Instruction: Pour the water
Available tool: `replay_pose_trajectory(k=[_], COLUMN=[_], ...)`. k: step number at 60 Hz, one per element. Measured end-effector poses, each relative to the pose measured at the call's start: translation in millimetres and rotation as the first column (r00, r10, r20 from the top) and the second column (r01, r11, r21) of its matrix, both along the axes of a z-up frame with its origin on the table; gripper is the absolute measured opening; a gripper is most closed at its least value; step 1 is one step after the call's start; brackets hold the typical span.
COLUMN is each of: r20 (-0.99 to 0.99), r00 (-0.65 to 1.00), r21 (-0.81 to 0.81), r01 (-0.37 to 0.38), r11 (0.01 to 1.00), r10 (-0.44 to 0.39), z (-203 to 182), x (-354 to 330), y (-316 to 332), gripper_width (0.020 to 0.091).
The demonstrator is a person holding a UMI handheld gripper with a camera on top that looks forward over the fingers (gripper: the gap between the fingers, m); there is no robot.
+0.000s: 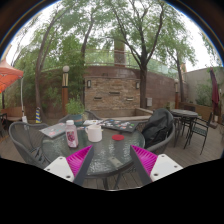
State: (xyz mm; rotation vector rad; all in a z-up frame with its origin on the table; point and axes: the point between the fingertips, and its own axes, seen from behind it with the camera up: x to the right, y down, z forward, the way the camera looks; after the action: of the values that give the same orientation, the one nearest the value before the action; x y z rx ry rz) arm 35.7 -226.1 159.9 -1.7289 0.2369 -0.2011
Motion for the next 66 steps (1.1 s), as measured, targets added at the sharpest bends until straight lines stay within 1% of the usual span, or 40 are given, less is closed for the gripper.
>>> replay_pose_trajectory(k=[12,20,22,23,24,25,32,41,47,52,57,62,66], r20=[-0.009,-0.002,-0.002,-0.004,-0.004,-0.007,-0.027,-0.011,0.028,0.043,0.058,0.05,0.017], r00=[1.0,1.0,0.999,0.999,0.998,0.997,0.99,0.982,0.984,0.985,0.99,0.994,0.996], r21=[-0.004,-0.011,-0.011,-0.01,-0.01,-0.008,0.028,0.058,0.058,0.057,0.077,0.062,0.06], r01=[-0.008,-0.03,-0.043,-0.052,-0.059,-0.071,-0.135,-0.185,-0.176,-0.169,-0.13,-0.095,-0.087], r11=[1.0,0.999,0.999,0.999,0.998,0.997,0.99,0.981,0.983,0.984,0.988,0.994,0.994], r10=[0.008,0.03,0.043,0.052,0.059,0.071,0.136,0.186,0.175,0.167,0.126,0.092,0.086], z=[-2,-1,-1,-8,-3,-10,-19,-35,-43,-43,-38,-51,-56], x=[-1,-11,-16,-16,-24,-24,-58,-109,-135,-152,-152,-148,-146], y=[3,22,31,39,42,50,98,173,220,251,275,301,316], gripper_width=[0.0827,0.0827,0.0826,0.0826,0.0827,0.0827,0.0825,0.0825,0.0824,0.0825,0.0825,0.0823,0.0817])
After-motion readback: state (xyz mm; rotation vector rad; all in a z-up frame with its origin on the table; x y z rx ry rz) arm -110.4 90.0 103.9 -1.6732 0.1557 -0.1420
